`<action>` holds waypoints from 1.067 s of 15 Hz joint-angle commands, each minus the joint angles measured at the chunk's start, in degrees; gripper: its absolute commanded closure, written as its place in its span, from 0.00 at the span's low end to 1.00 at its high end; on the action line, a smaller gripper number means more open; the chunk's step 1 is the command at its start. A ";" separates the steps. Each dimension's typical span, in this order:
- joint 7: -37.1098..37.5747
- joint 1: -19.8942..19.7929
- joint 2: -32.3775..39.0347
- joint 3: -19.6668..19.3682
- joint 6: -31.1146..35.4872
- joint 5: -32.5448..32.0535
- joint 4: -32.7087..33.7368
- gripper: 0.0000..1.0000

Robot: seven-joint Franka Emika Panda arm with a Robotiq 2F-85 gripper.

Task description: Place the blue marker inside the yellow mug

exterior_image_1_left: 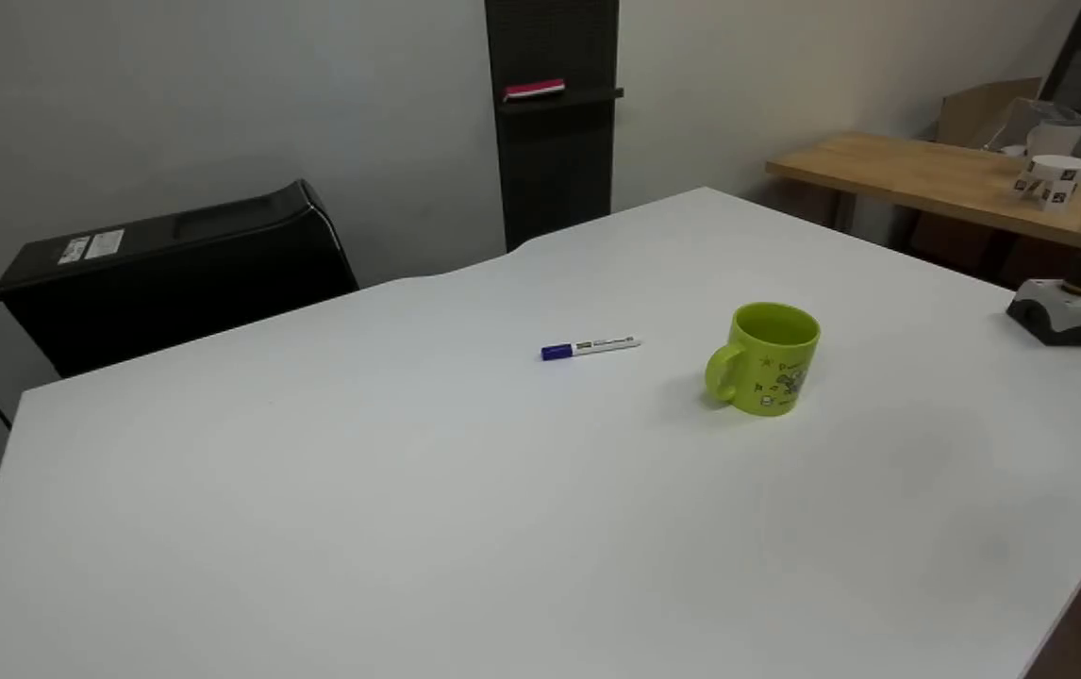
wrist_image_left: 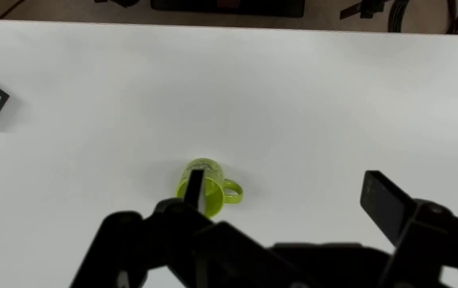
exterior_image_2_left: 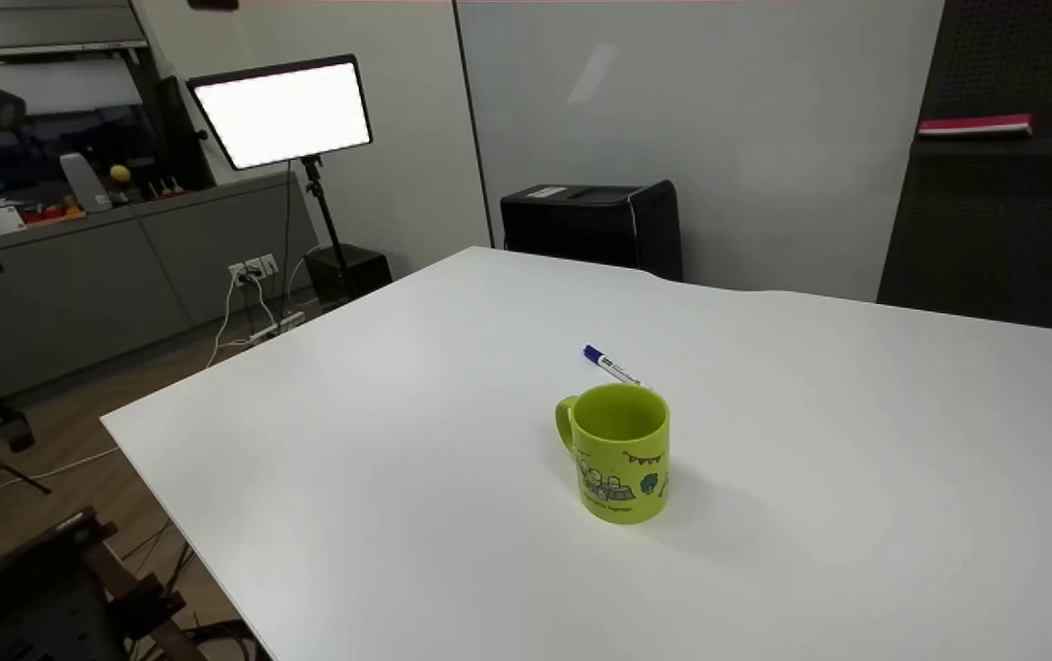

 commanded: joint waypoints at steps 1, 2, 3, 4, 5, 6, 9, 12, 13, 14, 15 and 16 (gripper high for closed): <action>-0.08 0.40 1.26 -0.41 0.77 -0.55 0.53 0.00; 0.18 0.12 3.00 -0.36 1.47 -0.93 1.04 0.00; -0.54 0.15 5.59 -0.86 2.61 -0.71 1.71 0.00; -1.16 0.07 7.68 -1.26 4.47 -0.75 2.04 0.00; -2.44 0.07 10.17 -1.99 7.33 -0.58 2.40 0.00; -4.04 -0.23 12.89 -3.04 9.50 -0.57 3.51 0.00; -11.70 0.18 19.78 -5.90 15.74 0.87 6.12 0.00; -25.76 0.80 25.52 -8.42 15.04 2.47 10.41 0.00; -29.90 0.67 27.00 -8.75 14.10 3.15 11.83 0.00; -33.81 0.46 28.45 -8.91 13.28 3.51 13.25 0.00; -37.46 0.14 29.78 -8.89 12.31 3.48 14.72 0.00; -40.99 -0.22 30.91 -8.74 11.10 3.42 16.07 0.00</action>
